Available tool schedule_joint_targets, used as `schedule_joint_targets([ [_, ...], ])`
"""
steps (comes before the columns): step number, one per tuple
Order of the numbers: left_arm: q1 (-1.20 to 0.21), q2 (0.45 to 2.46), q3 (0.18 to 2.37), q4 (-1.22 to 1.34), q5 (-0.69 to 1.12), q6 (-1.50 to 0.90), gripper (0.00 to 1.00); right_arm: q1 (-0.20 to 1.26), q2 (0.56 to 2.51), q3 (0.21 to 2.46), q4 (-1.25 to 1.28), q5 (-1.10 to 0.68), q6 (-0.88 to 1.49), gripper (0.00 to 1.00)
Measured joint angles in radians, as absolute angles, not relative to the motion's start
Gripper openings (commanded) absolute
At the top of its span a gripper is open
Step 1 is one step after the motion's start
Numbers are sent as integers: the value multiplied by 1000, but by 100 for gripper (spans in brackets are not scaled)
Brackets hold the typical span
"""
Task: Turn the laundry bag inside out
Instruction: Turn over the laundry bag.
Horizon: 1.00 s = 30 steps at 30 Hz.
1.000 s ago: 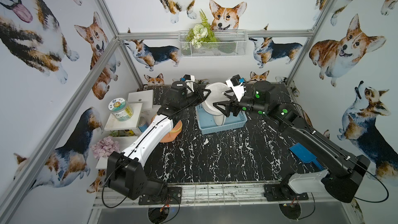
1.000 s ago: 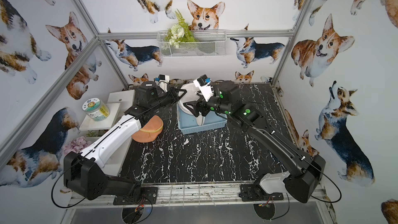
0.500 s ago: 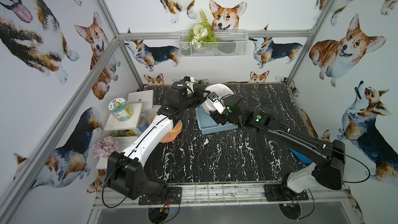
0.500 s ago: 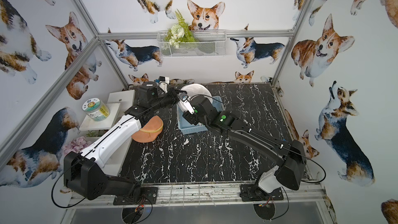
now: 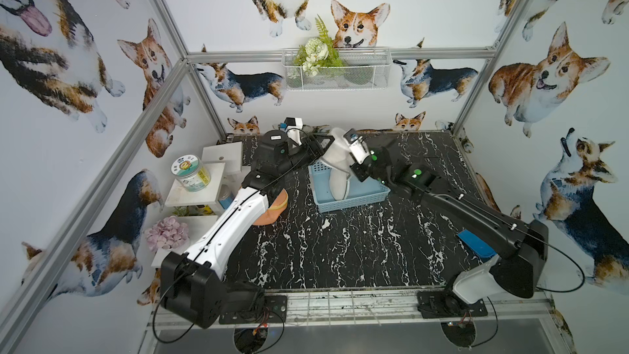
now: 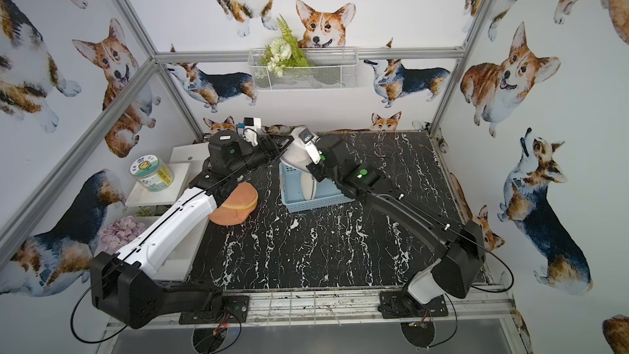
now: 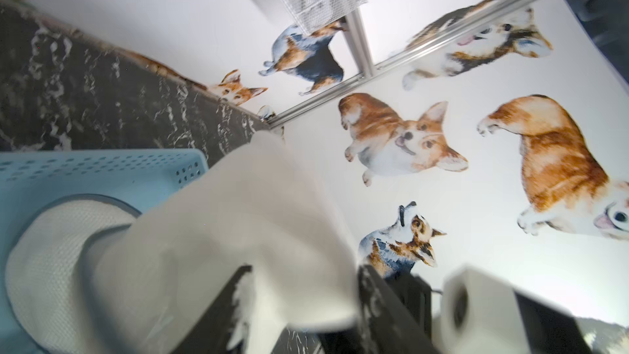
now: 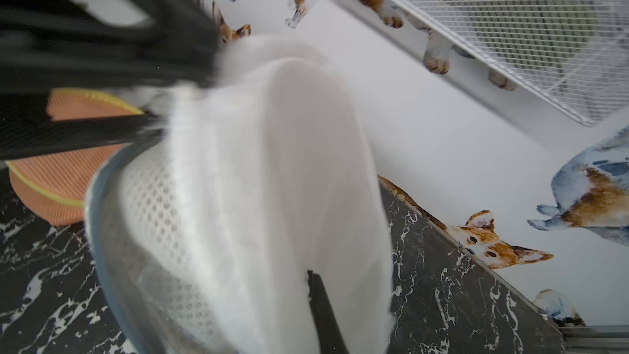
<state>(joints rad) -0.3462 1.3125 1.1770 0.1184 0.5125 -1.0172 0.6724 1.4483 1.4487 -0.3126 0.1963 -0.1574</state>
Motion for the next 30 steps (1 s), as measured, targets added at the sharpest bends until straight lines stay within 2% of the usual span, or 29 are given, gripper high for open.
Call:
schedule_joint_targets([
  [3, -331, 1239, 1143, 160, 525, -943, 80, 556, 1391, 1446, -275, -2, -92, 0],
  [6, -326, 1166, 1077, 184, 526, -855, 78, 454, 1355, 1415, -240, -227, -24, 0],
  [13, -379, 1137, 933, 234, 595, -756, 65, 286, 1283, 1245, -84, -670, 157, 0],
  [15, -414, 1138, 923, 255, 611, -749, 65, 267, 1272, 1214, -37, -742, 205, 0],
  [18, -479, 1160, 962, 260, 601, -703, 76, 268, 1267, 1187, 22, -828, 257, 0],
  [28, -505, 1165, 991, 107, 302, -593, 89, 266, 1222, 1143, 92, -920, 333, 0],
  [30, -505, 1144, 964, 127, 287, -590, 89, 266, 1218, 1132, 101, -930, 339, 0],
])
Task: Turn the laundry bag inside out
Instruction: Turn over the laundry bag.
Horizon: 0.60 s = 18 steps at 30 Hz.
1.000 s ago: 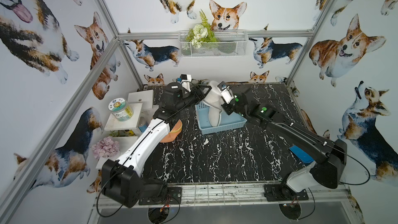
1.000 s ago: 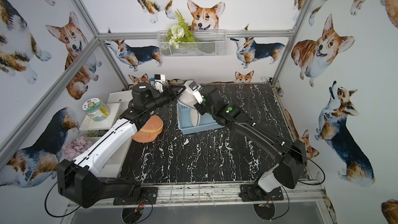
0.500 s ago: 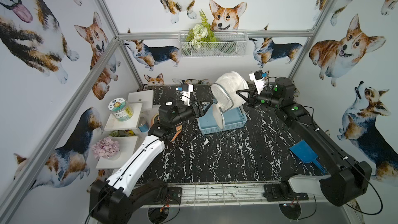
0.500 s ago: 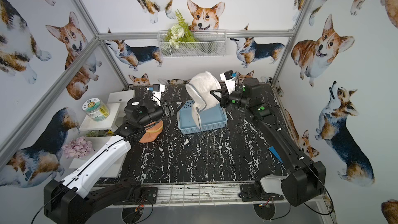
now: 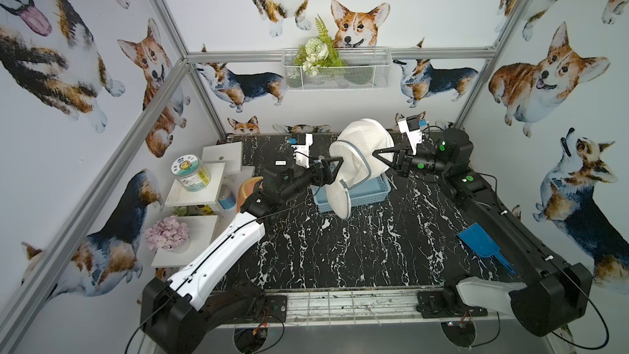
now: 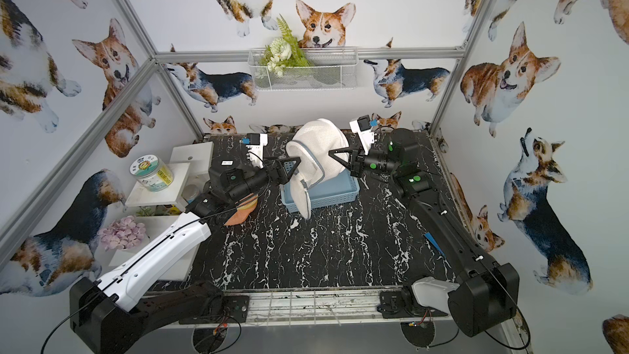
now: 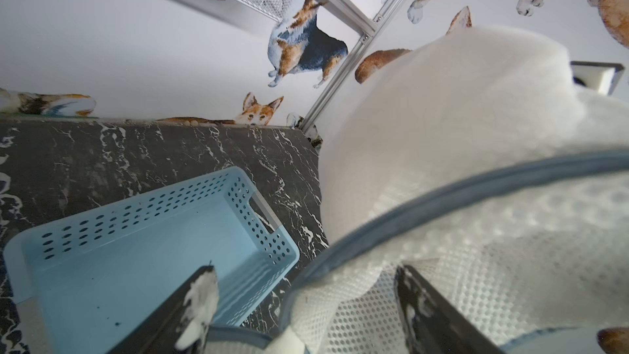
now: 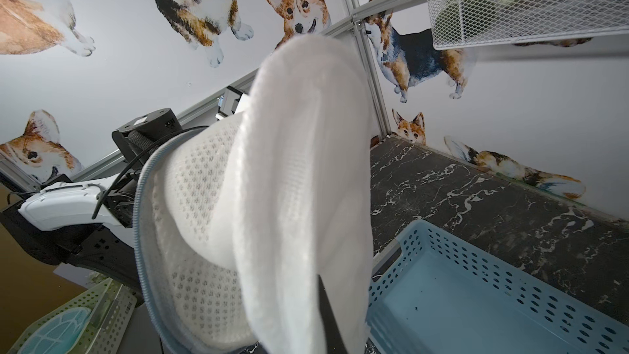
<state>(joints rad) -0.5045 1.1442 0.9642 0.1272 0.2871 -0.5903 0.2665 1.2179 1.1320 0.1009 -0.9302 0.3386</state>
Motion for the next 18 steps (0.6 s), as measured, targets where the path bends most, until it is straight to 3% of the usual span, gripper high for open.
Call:
schedule_joint_targets([
  [3, -505, 1149, 942, 167, 289, -596, 83, 266, 1218, 1108, 126, -944, 363, 0],
  [5, -504, 1159, 932, 198, 294, -610, 69, 267, 1218, 1094, 147, -952, 388, 0],
  [9, -498, 1170, 921, 253, 319, -641, 4, 268, 1216, 1076, 190, -968, 416, 0],
  [10, -496, 1170, 921, 257, 319, -646, 0, 268, 1212, 1071, 200, -969, 424, 0],
  [18, -397, 1117, 928, 120, 186, -627, 0, 264, 1158, 1038, 212, -972, 442, 0],
])
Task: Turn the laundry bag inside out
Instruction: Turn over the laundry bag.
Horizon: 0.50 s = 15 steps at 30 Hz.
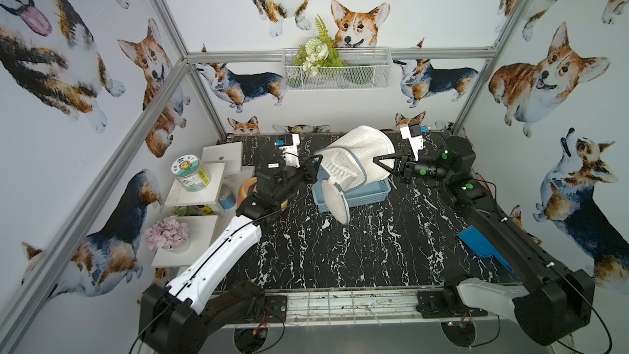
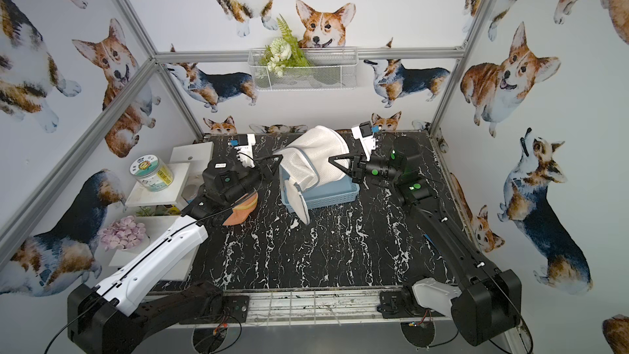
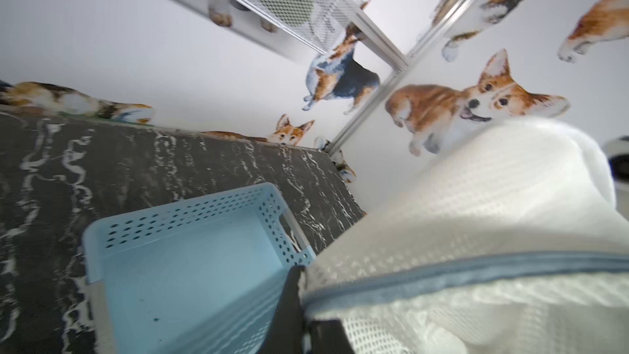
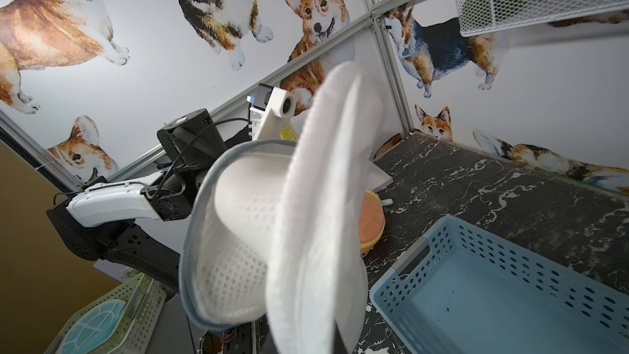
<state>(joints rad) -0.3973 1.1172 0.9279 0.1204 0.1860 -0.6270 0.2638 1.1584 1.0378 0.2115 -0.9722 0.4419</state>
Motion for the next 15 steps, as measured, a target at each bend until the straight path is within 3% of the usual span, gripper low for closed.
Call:
schedule_joint_targets([
  [4, -349, 1148, 946, 67, 229, -619, 3, 263, 1167, 1016, 216, -971, 468, 0],
  [6, -343, 1169, 955, 40, 256, -614, 43, 263, 1171, 1011, 218, -969, 493, 0],
  [7, -341, 1169, 955, 28, 268, -613, 58, 262, 1172, 1011, 221, -970, 495, 0],
  [8, -338, 1165, 955, 20, 272, -614, 66, 261, 1172, 1011, 227, -972, 496, 0],
  [11, -330, 1126, 954, -25, 269, -625, 77, 260, 1176, 1012, 250, -969, 513, 0],
  [15, -307, 1040, 955, -119, 267, -622, 83, 260, 1184, 1014, 256, -965, 513, 0],
])
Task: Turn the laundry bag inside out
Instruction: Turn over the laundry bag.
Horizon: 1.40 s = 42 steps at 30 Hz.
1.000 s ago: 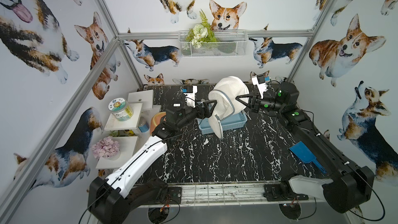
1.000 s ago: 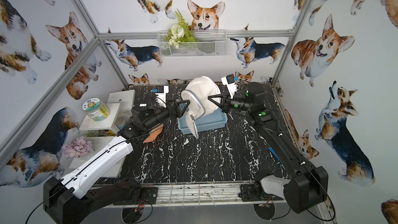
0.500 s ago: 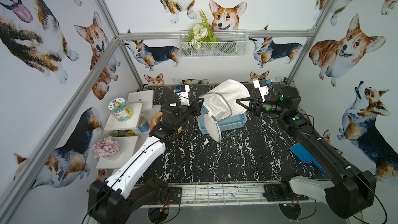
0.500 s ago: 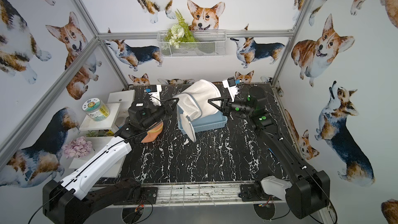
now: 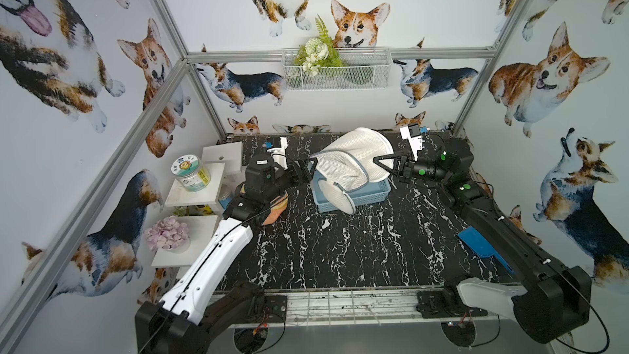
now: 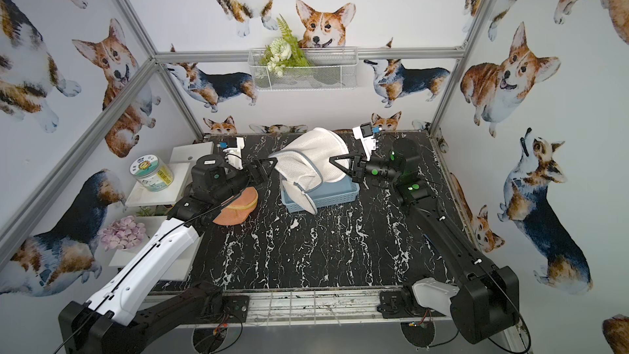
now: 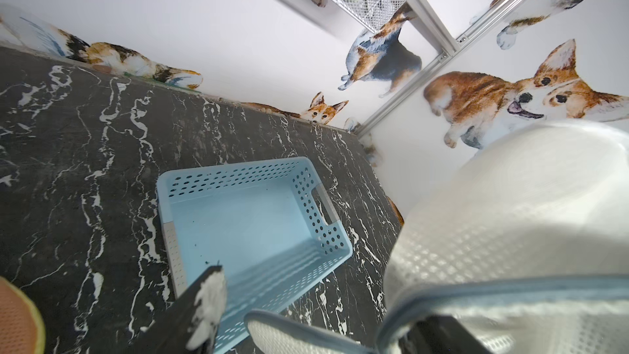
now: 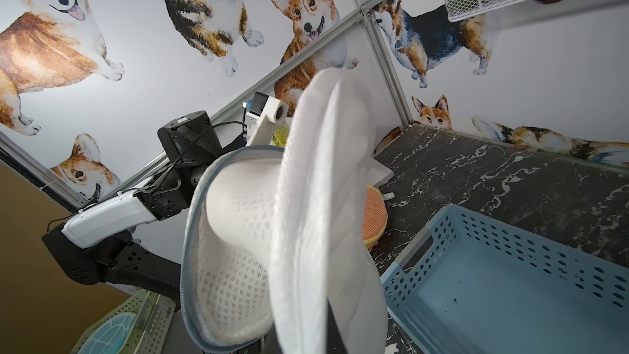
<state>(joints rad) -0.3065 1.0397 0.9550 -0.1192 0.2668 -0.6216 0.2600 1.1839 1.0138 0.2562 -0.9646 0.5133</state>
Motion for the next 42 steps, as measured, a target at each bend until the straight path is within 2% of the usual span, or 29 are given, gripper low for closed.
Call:
schedule_joint_targets([
  [5, -294, 949, 962, -247, 237, -598, 95, 260, 1200, 1023, 252, -957, 509, 0],
  [11, -276, 908, 922, -326, 179, -586, 94, 259, 1214, 1048, 205, -897, 488, 0],
  [13, -264, 885, 913, -350, 156, -582, 89, 256, 1216, 1065, 178, -859, 471, 0],
  [16, -263, 855, 884, -262, 253, -576, 85, 255, 1220, 1073, 138, -802, 448, 0],
  [19, -275, 877, 812, -43, 432, -647, 66, 255, 1225, 1056, 136, -794, 443, 0],
  [21, -299, 923, 770, 104, 549, -714, 59, 255, 1232, 1049, 137, -799, 447, 0],
  [26, -431, 1020, 779, 329, 688, -767, 39, 255, 1244, 1036, 173, -842, 474, 0],
  [33, -479, 1147, 802, 515, 709, -823, 35, 262, 1246, 1020, 233, -892, 517, 0],
  [42, -441, 1264, 827, 638, 676, -850, 46, 275, 1219, 979, 310, -948, 580, 0],
])
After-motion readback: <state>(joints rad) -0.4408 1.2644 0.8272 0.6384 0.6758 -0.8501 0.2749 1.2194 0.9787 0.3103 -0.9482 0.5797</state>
